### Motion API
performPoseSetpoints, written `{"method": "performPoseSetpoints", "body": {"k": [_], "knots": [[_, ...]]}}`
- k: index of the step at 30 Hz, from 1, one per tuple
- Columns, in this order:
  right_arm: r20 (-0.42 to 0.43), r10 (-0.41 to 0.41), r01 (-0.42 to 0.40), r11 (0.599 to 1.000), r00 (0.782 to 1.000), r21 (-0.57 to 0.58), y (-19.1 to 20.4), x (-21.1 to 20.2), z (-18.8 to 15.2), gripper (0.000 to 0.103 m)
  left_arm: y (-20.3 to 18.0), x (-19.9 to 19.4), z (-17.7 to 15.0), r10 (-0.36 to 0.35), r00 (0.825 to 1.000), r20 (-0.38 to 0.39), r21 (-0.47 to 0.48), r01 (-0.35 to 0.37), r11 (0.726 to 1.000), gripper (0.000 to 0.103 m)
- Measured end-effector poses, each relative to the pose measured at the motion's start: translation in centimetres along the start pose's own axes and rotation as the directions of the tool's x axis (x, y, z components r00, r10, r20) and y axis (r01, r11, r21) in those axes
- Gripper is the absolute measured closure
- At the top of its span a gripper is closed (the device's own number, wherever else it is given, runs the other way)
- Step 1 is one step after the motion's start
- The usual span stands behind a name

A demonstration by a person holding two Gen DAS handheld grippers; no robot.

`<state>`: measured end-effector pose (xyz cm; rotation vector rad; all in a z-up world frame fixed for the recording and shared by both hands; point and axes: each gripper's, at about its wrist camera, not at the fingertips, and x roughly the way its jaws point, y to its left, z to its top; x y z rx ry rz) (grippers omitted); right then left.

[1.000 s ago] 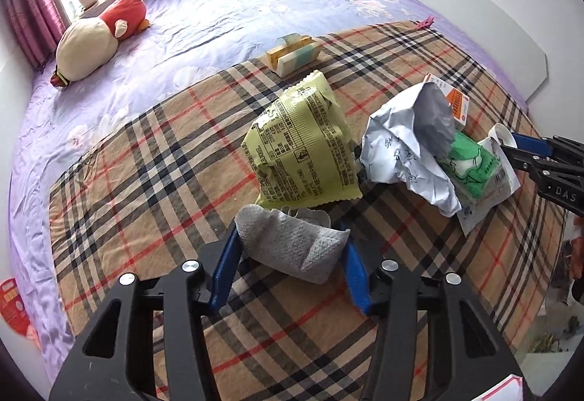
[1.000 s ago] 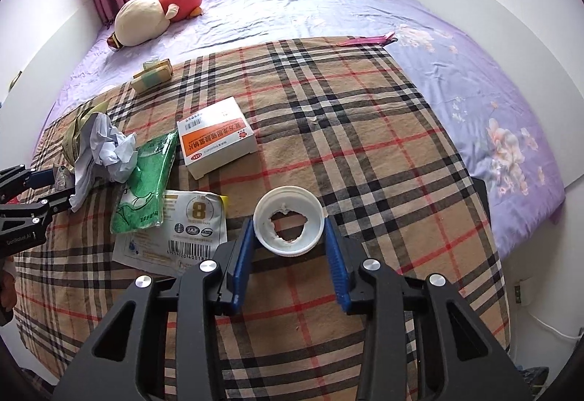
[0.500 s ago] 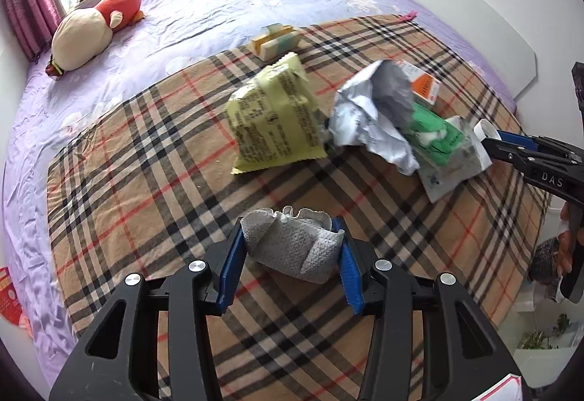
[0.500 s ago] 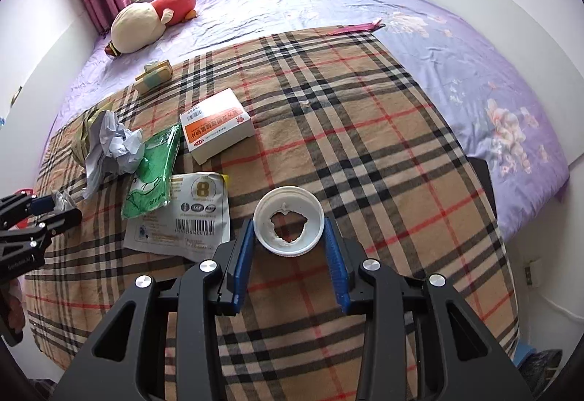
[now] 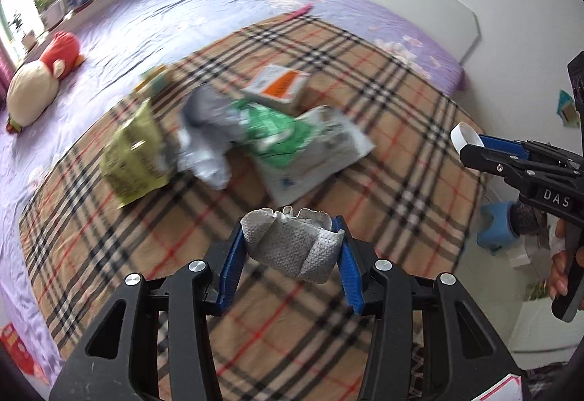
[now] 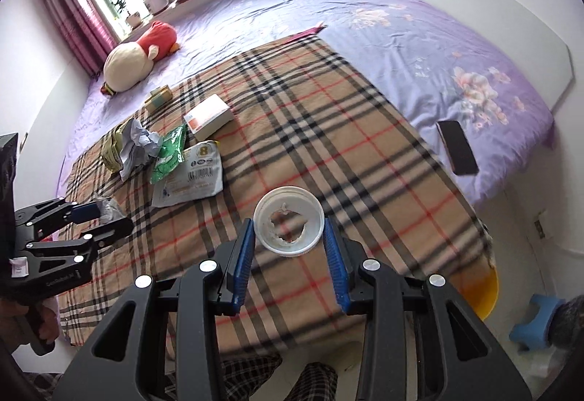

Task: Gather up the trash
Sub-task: 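Carry the grey cloth and tape roll with both tools over the yellow bin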

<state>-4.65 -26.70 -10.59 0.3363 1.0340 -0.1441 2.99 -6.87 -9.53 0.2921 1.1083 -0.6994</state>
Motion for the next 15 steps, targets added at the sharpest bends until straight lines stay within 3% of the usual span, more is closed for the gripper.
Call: {"method": "performPoseSetpoints", "body": {"k": [8,15], "knots": [[0.049,-0.059,0.051,0.987,0.997,0.152,-5.3,-4.3,-3.7,0.064,-7.3,0.7,2.0,-0.08,0.997,-0.014,0.178,0.081,0.981,0.057],[0.07,-0.132,0.105,0.947,0.989,0.304,-11.1,-7.2,-7.4,0.064,-14.9,1.5,3.2,-0.15,0.988,-0.043,0.341,0.155,0.927,0.057]]}}
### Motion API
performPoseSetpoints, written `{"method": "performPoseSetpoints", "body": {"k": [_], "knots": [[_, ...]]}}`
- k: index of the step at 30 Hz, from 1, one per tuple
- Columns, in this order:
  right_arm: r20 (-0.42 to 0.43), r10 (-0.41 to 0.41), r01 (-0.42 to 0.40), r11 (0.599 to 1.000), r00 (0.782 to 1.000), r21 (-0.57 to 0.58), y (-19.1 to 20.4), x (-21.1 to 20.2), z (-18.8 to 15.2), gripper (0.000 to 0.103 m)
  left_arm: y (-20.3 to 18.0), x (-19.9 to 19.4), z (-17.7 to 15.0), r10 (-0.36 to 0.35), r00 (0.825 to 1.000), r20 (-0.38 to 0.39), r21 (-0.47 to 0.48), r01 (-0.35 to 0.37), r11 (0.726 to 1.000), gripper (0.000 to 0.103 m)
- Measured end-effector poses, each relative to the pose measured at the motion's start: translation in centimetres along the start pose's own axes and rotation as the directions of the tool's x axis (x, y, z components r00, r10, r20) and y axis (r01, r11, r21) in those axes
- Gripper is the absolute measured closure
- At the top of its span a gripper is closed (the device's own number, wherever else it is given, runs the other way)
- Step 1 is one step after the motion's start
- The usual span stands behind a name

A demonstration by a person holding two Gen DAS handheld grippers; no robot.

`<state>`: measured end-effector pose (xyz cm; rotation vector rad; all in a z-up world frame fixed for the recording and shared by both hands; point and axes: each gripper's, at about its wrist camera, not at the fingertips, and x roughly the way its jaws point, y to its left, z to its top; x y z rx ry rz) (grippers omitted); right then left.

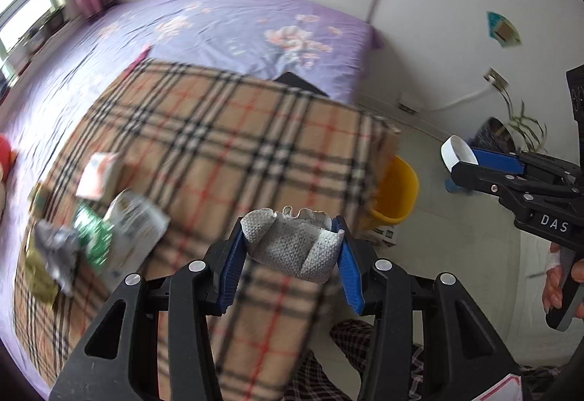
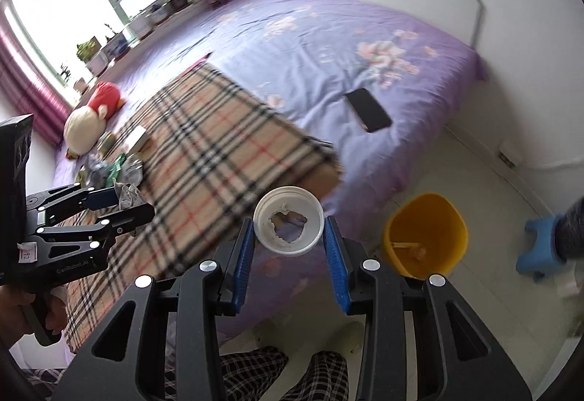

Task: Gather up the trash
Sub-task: 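Carry the grey cloth and tape roll with both tools over the yellow bin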

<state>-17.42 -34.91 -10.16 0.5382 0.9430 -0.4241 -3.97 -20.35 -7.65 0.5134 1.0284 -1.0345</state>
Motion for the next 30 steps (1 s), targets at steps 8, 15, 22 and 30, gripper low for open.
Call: {"method": "performPoseSetpoints", "body": {"k": [8,15,22,30], "knots": [[0.014,-0.083,0.08,0.982,0.996,0.172,-8.8,-1.7,-2.3,0.064,-9.3,3.2,3.6,-0.101,0.994,-0.039,0.185,0.106,0.977,0.056],[-0.01,-0.127,0.125,0.958,0.992,0.257,-15.6,-1.3,-3.8,0.064,-16.4,7.8,6.2,-0.173,0.979,-0.108,0.288,0.197,0.937,0.056],[-0.087,-0.108,0.129,0.95,0.99,0.284,-21.8,3.2,-4.2,0.064,-21.3,14.1,8.2,-0.186,0.962,-0.201,0.353,0.248,0.902,0.056],[-0.172,-0.055,0.104,0.951,0.983,0.289,-27.4,9.6,-4.6,0.064,-23.5,22.4,9.1,-0.124,0.951,-0.282,0.366,0.226,0.903,0.056]]}}
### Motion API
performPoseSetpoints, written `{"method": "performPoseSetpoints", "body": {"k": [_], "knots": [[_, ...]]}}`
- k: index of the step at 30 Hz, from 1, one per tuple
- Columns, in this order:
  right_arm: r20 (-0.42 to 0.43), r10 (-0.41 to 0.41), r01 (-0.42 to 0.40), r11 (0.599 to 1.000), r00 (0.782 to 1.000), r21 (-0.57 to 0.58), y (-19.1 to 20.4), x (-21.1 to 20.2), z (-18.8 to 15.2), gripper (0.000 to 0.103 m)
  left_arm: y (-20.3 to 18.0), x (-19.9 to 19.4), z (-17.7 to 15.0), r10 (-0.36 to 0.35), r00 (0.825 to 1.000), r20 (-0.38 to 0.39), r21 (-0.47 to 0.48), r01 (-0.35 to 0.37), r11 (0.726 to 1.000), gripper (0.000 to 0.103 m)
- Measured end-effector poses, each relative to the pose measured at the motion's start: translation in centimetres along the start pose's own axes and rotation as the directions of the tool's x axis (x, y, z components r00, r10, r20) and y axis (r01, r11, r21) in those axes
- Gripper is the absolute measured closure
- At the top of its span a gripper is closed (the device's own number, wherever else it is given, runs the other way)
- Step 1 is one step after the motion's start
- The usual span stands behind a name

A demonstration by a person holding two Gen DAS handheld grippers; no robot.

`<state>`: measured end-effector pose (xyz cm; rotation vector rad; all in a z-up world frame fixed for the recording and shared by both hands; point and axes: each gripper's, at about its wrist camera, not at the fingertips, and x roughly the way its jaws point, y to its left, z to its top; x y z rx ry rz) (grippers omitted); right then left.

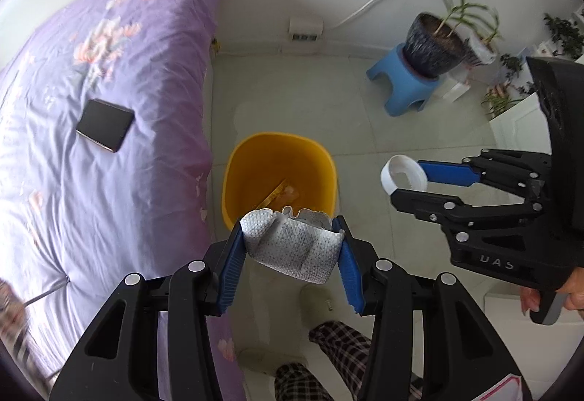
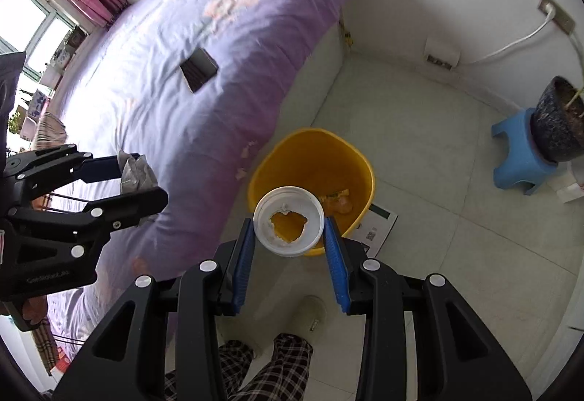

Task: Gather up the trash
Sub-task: 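Carry the grey cloth and tape roll with both tools over the yellow bin, then open both tools to drop the grey cloth and tape roll into the bin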

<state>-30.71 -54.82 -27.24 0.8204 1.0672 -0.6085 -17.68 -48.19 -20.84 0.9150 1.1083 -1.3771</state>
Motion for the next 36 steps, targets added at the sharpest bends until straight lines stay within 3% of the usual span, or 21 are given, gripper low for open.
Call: {"method": "performPoseSetpoints", "body": {"k": [7,16,24,25,27,36], "knots": [[-0.1,0.008,-0.009,1.0,0.995,-0.01,-2.4,6.7,1.0,0.064,0.9,7.4,1.2,0.012,0.991,-0.131,-0.02,-0.015,1.0,0.056],[-0.168,0.03,-0.03,1.0,0.985,0.002,-4.7,12.4,1.2,0.064,2.4,13.4,1.7,-0.02,0.973,-0.23,-0.105,-0.004,0.995,0.056],[-0.183,0.032,-0.032,0.999,0.983,0.001,-5.3,14.1,1.5,0.062,3.0,14.7,1.7,-0.041,0.966,-0.257,-0.152,0.002,0.988,0.053],[-0.183,0.036,-0.036,0.999,0.982,0.007,-5.3,14.1,1.4,0.057,3.0,14.6,1.7,-0.043,0.966,-0.254,-0.162,0.002,0.987,0.041],[-0.179,0.032,-0.03,0.999,0.983,0.01,-5.4,14.2,1.5,0.045,3.1,14.3,1.9,-0.029,0.971,-0.239,-0.169,-0.012,0.986,0.029],[-0.161,0.007,-0.004,1.0,0.987,0.019,-5.7,12.5,0.7,0.043,3.3,13.2,2.0,-0.029,0.976,-0.217,-0.192,-0.014,0.981,0.028]]}}
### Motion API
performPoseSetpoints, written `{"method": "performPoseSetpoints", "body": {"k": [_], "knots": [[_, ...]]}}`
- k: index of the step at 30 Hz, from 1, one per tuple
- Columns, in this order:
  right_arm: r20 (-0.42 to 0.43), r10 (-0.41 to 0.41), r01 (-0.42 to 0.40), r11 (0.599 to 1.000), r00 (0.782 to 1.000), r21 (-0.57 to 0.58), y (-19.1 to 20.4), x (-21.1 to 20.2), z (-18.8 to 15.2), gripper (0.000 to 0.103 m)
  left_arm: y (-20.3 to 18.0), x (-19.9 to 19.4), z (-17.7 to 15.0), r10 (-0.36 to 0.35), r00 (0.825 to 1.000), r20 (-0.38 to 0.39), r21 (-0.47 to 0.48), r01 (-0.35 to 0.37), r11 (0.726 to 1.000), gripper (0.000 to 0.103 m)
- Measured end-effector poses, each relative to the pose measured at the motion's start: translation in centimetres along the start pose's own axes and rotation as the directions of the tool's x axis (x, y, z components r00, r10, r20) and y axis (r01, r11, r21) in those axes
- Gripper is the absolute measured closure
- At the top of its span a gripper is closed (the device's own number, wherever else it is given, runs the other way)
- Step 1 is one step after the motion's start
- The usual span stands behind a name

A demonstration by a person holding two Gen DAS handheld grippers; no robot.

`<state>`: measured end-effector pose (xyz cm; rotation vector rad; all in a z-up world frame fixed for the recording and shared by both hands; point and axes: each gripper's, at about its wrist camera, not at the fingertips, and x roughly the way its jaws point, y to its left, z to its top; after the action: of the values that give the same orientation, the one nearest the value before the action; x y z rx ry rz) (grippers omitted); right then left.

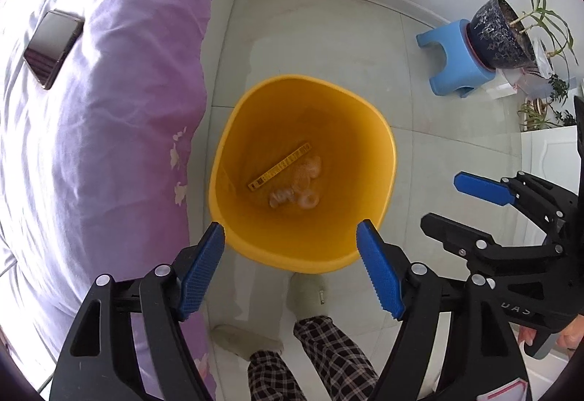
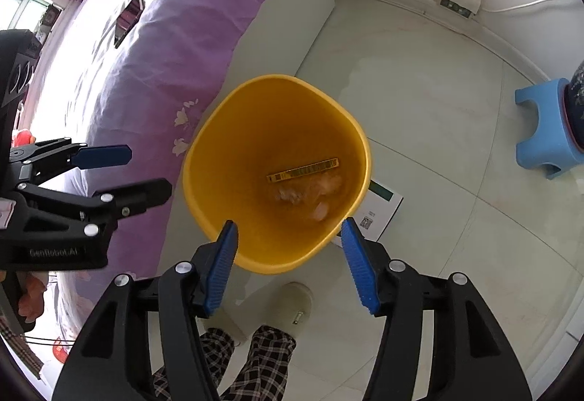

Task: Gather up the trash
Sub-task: 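Open both tools to drop the grey cloth and tape roll into the bin, then move both tools back toward the remaining trash on the plaid cloth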

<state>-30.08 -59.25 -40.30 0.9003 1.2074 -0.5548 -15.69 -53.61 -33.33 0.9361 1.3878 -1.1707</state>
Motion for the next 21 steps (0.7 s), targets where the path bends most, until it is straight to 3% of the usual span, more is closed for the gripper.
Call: {"method": "performPoseSetpoints", "body": {"k": [10,21], "knots": [[0.045,-0.016,0.016,1.0,0.999,-0.009,2.3,-3.6,-1.3,0.043,0.3,-3.7,-1.3,0.004,0.999,0.044,-0.001,-0.004,1.0,0.028],[0.155,-0.092,0.097,0.995,0.984,-0.025,6.2,-13.0,-3.8,0.043,-0.7,-13.6,-4.4,0.03,0.984,0.177,0.03,-0.036,0.999,0.027]]}}
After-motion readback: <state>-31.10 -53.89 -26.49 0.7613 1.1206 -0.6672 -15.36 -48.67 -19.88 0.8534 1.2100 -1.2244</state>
